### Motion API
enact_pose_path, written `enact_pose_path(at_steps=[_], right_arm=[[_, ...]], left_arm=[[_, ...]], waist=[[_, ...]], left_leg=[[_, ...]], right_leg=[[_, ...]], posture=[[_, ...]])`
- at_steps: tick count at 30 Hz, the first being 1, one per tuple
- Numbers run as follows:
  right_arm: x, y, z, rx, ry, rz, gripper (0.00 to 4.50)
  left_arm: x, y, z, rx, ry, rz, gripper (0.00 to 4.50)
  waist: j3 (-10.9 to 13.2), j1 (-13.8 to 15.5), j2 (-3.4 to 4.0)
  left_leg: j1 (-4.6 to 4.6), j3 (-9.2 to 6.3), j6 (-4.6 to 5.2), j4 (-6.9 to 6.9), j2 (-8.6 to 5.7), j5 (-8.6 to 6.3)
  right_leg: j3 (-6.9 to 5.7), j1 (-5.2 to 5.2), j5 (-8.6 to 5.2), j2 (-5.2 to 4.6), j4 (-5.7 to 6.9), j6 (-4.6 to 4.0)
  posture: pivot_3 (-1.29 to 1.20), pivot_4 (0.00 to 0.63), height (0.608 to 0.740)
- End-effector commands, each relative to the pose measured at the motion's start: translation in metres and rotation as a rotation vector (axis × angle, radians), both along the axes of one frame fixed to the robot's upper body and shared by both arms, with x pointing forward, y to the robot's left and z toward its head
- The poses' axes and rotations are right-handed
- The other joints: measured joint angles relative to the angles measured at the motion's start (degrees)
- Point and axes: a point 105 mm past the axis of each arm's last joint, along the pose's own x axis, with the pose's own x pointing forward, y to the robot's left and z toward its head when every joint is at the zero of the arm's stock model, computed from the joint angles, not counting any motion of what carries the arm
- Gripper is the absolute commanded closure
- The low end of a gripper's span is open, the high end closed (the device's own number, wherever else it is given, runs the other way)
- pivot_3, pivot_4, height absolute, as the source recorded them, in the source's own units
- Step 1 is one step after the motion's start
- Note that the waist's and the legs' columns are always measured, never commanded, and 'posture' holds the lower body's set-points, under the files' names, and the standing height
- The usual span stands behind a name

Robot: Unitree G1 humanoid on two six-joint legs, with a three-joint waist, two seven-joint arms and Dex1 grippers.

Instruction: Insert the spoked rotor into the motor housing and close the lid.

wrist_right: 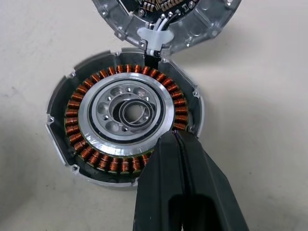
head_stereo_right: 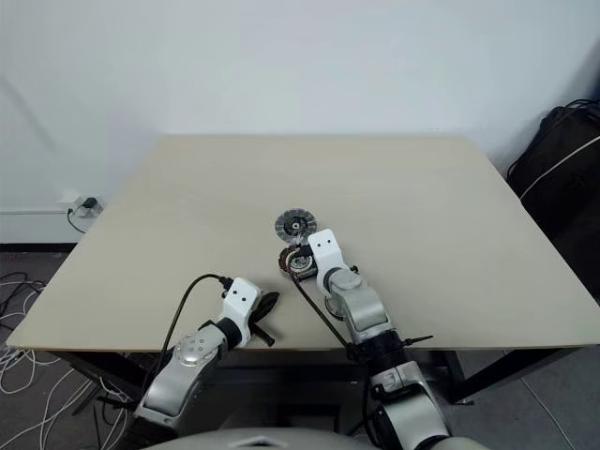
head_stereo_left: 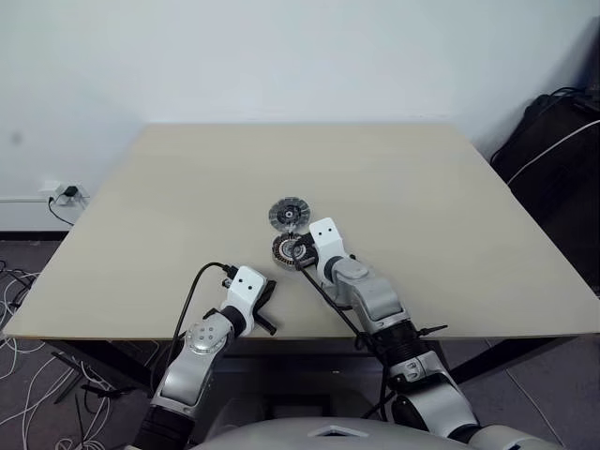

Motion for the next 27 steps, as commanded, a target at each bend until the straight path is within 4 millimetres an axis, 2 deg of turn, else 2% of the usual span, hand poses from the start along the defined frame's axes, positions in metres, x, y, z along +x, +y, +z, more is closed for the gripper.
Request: enact_pose_path(at_steps=[1,27], right_arm=[[0.008,0.008,0.015,0.014,-0.054,0.023,4.47],[0.014,0.029,0.02,0.041,-0.079,0.084,4.47]], left_arm=[[0.005,-0.001,0.012,-0.026,-0.049,0.012,4.5],[0.005,-0.003,0.012,-0.028,-0.046,0.021,4.5]], waist=[[0.0,0.0,0.0],[0.0,0.0,0.02]], left_leg=[[0.0,0.0,0.0,0.0,0.0,0.0],[0.0,0.0,-0.04,-0.06,0.0,0.0]], right_leg=[[0.0,0.0,0.0,0.0,0.0,0.0],[0.0,-0.04,-0.01,0.0,0.02,-0.01]], posture=[[0.0,0.0,0.74],[0.0,0.0,0.74]])
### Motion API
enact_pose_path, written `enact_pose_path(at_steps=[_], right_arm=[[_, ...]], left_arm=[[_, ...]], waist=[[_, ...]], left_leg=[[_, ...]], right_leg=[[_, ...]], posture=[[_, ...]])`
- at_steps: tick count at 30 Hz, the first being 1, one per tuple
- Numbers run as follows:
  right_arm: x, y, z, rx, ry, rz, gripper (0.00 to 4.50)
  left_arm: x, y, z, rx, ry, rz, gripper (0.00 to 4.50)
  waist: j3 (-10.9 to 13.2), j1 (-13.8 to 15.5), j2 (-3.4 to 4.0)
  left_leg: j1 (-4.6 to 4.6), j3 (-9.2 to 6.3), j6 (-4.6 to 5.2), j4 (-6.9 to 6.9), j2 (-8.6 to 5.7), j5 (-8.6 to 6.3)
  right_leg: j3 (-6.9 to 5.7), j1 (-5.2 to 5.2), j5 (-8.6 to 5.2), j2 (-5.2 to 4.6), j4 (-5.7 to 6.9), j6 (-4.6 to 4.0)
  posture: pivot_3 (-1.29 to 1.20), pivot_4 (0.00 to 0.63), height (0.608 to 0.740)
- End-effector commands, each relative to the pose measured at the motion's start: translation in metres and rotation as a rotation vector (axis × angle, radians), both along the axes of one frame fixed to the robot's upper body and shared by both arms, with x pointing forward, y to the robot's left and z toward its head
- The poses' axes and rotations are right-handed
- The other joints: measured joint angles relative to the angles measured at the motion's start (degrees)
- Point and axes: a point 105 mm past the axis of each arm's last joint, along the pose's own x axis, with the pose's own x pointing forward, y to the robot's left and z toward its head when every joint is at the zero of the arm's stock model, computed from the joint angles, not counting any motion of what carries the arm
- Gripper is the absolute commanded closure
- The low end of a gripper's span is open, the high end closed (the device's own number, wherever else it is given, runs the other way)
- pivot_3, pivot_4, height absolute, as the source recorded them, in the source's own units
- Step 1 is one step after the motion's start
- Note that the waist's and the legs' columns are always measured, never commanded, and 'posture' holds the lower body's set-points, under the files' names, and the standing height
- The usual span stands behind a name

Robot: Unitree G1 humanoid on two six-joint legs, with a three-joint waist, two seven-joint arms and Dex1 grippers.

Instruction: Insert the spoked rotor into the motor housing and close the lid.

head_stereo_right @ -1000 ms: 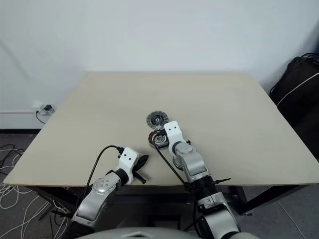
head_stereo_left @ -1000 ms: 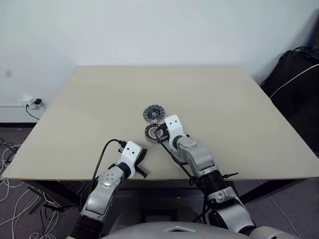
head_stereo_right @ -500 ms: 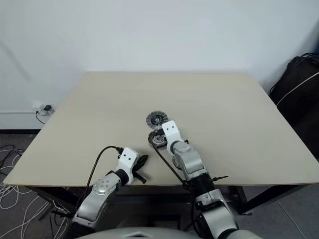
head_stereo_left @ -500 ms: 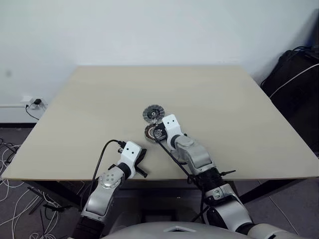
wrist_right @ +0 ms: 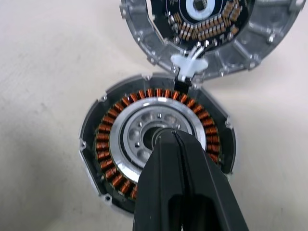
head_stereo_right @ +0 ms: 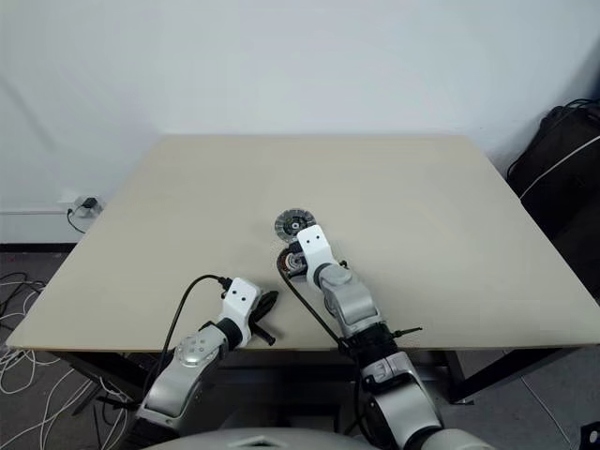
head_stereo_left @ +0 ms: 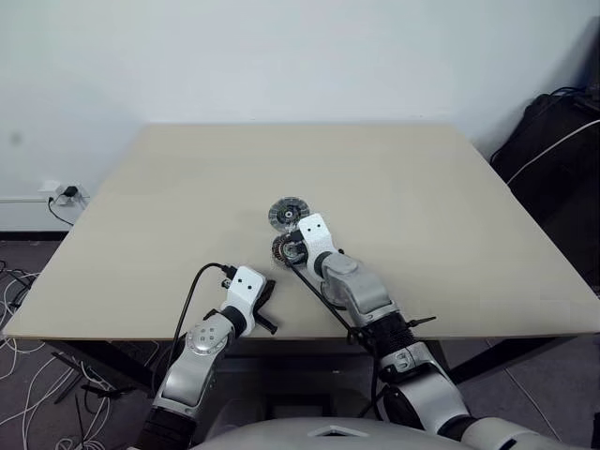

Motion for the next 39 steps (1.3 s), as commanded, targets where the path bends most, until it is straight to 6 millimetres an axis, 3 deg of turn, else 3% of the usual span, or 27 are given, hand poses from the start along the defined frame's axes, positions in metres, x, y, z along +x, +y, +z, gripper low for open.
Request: enact_pose_path(at_steps=[1,15,19,30,39], right_arm=[[0.006,0.009,0.014,0.02,-0.053,0.023,4.47],[0.006,0.026,0.015,0.039,-0.059,0.073,4.47],[0.008,0.032,0.024,0.068,-0.102,0.095,4.47],[0.014,-0.008,0.02,-0.027,-0.107,-0.04,4.47],[0.01,-0.012,0.013,-0.069,-0.066,-0.041,4.47]], left_arm=[[0.004,-0.002,0.012,-0.017,-0.046,-0.003,4.5],[0.005,-0.002,0.013,-0.015,-0.049,0.005,4.5],[0.005,-0.002,0.013,-0.014,-0.05,0.006,4.5],[0.005,-0.002,0.012,-0.011,-0.045,0.002,4.5],[0.007,-0.002,0.011,-0.003,-0.047,-0.003,4.5]], waist=[[0.0,0.0,0.0],[0.0,-0.1,0.01],[0.0,-0.2,0.01],[0.0,-0.2,0.01],[0.0,-0.3,0.01]], left_leg=[[0.0,0.0,0.0,0.0,0.0,0.0],[0.0,0.0,-0.02,-0.05,0.0,0.0],[0.0,0.0,-0.03,-0.06,0.0,0.0],[0.0,0.0,-0.04,-0.08,0.0,0.0],[0.0,0.0,-0.05,-0.1,0.0,0.01]], right_leg=[[0.0,0.0,0.0,0.0,0.0,0.0],[0.0,-0.02,-0.01,0.0,0.0,-0.01],[0.0,-0.04,-0.01,0.01,0.0,-0.01],[0.01,-0.04,-0.01,-0.01,0.0,-0.01],[0.02,-0.05,-0.02,-0.01,0.01,-0.03]], posture=[[0.0,0.0,0.74],[0.0,0.0,0.74],[0.0,0.0,0.74],[0.0,0.0,0.74],[0.0,0.0,0.74]])
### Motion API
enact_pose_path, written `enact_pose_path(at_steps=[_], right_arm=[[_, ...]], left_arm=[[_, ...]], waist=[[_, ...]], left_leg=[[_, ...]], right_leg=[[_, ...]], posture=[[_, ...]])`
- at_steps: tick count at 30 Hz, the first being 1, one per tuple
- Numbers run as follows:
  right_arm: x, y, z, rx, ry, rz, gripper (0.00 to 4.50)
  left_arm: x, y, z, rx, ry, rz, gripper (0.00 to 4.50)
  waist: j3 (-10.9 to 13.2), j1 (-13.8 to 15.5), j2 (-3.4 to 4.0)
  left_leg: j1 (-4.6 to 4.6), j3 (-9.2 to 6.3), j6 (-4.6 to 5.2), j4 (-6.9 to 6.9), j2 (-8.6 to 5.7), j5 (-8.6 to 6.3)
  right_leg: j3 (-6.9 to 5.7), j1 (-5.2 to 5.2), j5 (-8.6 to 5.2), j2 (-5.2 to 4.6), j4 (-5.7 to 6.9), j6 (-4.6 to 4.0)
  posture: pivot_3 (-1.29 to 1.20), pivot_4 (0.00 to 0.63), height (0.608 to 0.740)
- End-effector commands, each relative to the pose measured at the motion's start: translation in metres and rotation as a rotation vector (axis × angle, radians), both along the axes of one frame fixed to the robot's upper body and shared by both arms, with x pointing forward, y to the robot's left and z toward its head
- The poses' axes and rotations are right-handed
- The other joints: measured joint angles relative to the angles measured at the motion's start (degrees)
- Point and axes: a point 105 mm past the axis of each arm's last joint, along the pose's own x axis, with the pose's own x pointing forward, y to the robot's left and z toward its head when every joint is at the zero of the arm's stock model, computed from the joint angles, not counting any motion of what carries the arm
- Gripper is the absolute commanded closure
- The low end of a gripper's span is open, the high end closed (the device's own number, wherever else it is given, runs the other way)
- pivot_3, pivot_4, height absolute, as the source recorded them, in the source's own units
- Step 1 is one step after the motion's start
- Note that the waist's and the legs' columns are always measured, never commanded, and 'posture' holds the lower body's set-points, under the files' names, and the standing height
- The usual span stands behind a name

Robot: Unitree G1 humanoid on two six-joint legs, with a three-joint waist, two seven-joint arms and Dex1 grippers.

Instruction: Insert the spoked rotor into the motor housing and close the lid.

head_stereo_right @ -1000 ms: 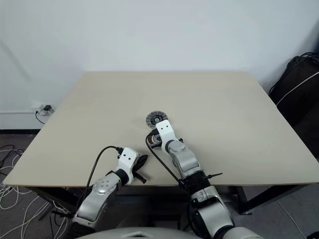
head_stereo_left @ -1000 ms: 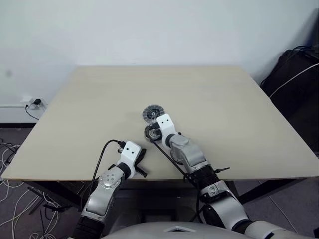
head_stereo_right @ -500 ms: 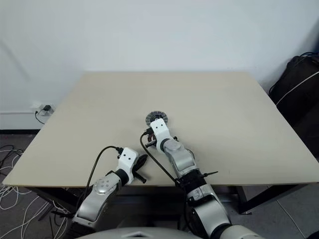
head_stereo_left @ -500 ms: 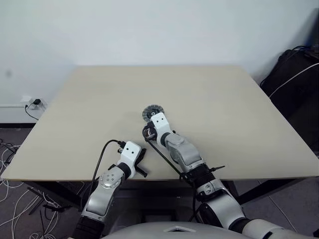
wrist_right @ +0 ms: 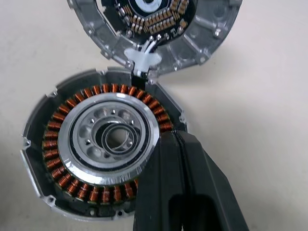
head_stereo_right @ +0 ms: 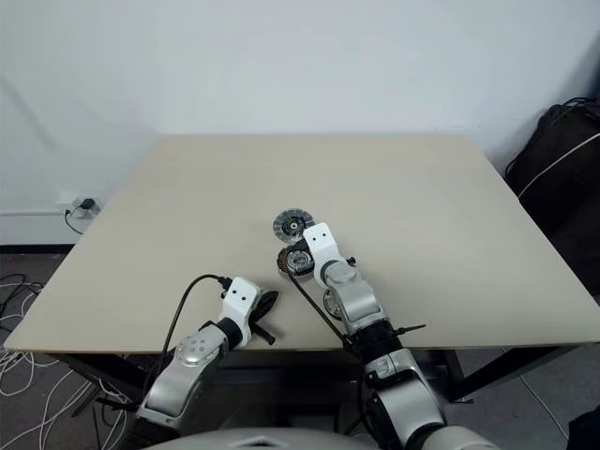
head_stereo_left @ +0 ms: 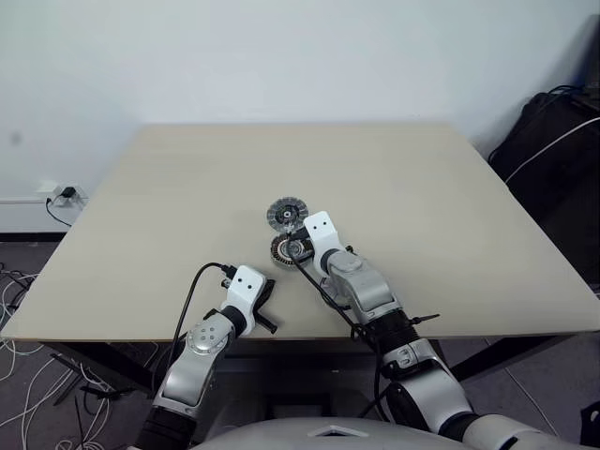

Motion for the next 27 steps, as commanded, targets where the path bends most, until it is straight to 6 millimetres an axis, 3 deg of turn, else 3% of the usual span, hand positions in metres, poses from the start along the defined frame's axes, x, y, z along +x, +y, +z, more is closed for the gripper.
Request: enact_pose_path(at_steps=[1,27], right_arm=[[0.003,0.006,0.015,0.01,-0.041,0.023,4.47],[-0.01,0.023,0.008,0.015,0.001,0.126,4.47]], left_arm=[[0.006,-0.002,0.011,-0.004,-0.047,-0.008,4.5],[0.004,0.0,0.007,0.006,-0.035,-0.004,4.5]], waist=[[0.0,0.0,0.0],[0.0,-0.3,0.0]], left_leg=[[0.0,0.0,0.0,0.0,0.0,0.0],[0.01,0.0,-0.01,0.0,0.0,0.0]], right_leg=[[0.0,0.0,0.0,0.0,0.0,0.0],[0.0,0.0,0.0,0.0,0.01,0.0]], posture=[[0.0,0.0,0.74],[0.0,0.0,0.74]])
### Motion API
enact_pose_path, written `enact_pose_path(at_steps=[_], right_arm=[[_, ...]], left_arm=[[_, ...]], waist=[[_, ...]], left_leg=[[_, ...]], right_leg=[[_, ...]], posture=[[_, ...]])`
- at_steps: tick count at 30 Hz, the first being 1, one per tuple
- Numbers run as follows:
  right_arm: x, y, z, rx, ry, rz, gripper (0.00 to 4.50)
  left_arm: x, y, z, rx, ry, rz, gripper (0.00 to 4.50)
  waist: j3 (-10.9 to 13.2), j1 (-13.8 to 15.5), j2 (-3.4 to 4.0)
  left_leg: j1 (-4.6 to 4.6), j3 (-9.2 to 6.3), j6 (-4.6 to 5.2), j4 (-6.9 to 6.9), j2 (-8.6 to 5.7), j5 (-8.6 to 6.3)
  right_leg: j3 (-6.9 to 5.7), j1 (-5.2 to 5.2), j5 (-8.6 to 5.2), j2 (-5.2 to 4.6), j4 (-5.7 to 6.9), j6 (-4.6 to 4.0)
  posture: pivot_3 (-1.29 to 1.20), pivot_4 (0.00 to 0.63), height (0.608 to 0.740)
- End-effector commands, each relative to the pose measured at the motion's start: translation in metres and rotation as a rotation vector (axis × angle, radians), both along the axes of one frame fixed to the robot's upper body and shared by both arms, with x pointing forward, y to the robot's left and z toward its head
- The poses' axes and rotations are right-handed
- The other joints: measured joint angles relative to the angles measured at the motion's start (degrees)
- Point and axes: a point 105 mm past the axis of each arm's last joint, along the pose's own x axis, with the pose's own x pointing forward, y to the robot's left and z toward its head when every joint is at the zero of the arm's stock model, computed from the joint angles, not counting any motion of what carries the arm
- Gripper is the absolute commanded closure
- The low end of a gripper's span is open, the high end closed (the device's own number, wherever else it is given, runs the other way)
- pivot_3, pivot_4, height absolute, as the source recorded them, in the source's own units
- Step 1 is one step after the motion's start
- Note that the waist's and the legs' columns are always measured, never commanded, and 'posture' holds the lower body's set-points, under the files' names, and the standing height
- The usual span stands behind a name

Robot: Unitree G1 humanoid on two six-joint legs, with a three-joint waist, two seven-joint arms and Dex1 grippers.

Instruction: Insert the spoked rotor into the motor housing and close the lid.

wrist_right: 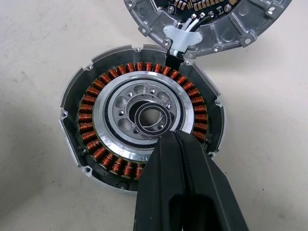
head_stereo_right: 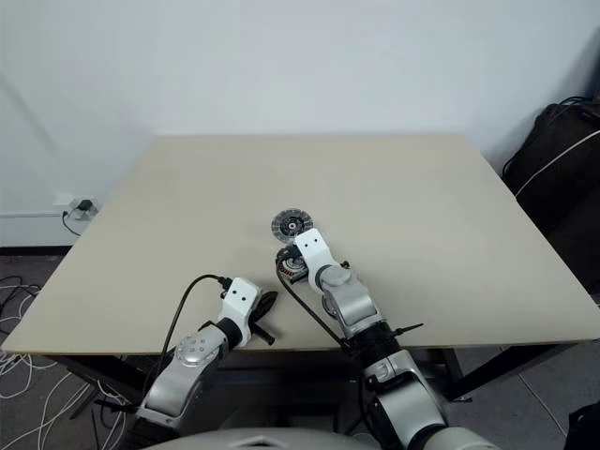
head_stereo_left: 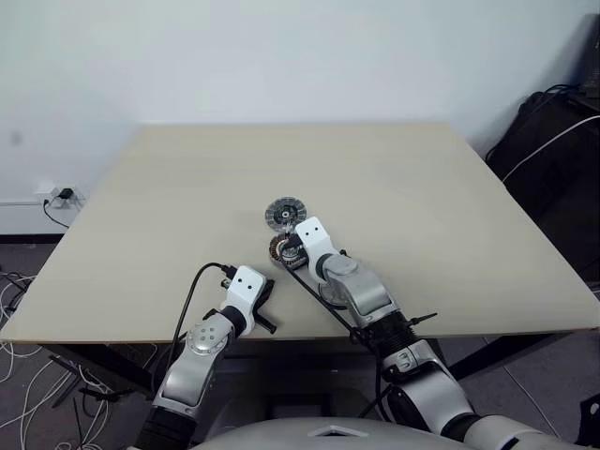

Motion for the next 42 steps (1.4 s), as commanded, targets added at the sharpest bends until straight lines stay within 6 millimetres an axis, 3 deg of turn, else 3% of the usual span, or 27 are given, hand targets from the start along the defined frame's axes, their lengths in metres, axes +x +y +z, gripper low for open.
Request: enact_pose_path(at_steps=[1,31,42], right_arm=[[0.003,0.008,0.013,0.032,-0.052,0.023,4.47],[0.011,0.017,0.018,0.073,-0.124,0.035,4.47],[0.009,0.015,0.01,0.065,-0.095,0.029,4.47]], left_arm=[[0.004,-0.001,0.008,-0.005,-0.033,-0.004,4.5],[0.005,-0.001,0.007,-0.004,-0.028,0.008,4.5],[0.004,-0.001,0.008,-0.007,-0.029,0.012,4.5]], waist=[[0.0,0.0,0.0],[0.0,0.0,0.0],[0.0,0.0,0.0]], left_leg=[[0.0,0.0,0.0,0.0,0.0,0.0],[0.0,-0.01,-0.01,0.0,0.0,0.0],[0.0,-0.01,-0.01,-0.01,0.0,0.0]], right_leg=[[0.0,0.0,0.0,0.0,0.0,0.0],[-0.01,0.0,0.0,0.0,0.0,0.0],[-0.01,0.0,0.0,0.0,0.0,0.0]], posture=[[0.0,0.0,0.74],[0.0,0.0,0.74],[0.0,0.0,0.74]])
